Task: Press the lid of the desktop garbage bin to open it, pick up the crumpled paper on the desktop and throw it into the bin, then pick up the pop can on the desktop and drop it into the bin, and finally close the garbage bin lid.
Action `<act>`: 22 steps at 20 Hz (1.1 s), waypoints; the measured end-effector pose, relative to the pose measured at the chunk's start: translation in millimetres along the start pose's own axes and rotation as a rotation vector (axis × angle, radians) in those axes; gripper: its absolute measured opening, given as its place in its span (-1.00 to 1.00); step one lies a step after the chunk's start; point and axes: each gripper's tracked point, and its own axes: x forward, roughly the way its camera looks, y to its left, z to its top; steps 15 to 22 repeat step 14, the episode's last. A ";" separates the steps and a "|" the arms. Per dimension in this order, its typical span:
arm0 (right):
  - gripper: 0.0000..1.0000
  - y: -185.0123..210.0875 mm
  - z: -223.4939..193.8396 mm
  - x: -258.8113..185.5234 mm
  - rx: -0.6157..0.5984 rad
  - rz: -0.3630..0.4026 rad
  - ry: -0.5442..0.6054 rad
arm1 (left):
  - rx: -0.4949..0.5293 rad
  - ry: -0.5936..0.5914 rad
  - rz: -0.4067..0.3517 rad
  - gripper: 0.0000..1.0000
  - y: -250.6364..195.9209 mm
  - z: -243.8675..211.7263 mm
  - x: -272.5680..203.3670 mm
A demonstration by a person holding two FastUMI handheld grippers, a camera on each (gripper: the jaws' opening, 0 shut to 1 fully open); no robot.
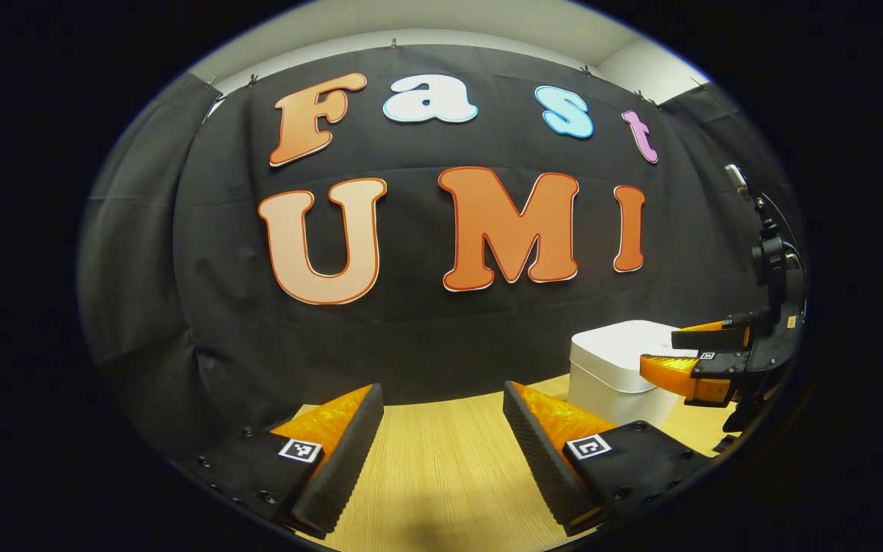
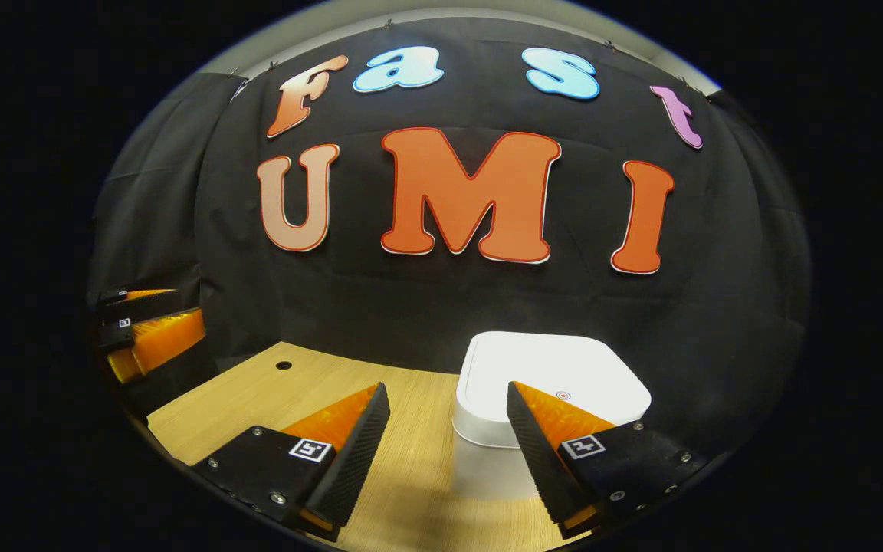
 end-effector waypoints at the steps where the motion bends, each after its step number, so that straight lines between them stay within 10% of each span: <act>1: 0.86 1.1 -1.4 1.3 0.002 0.001 0.004 | -0.005 0.005 -0.001 0.99 -0.1 -1.3 -0.1; 22: 0.87 7.4 -2.4 10.9 0.008 0.015 0.000 | -0.008 0.024 0.025 0.99 10.0 -6.2 5.2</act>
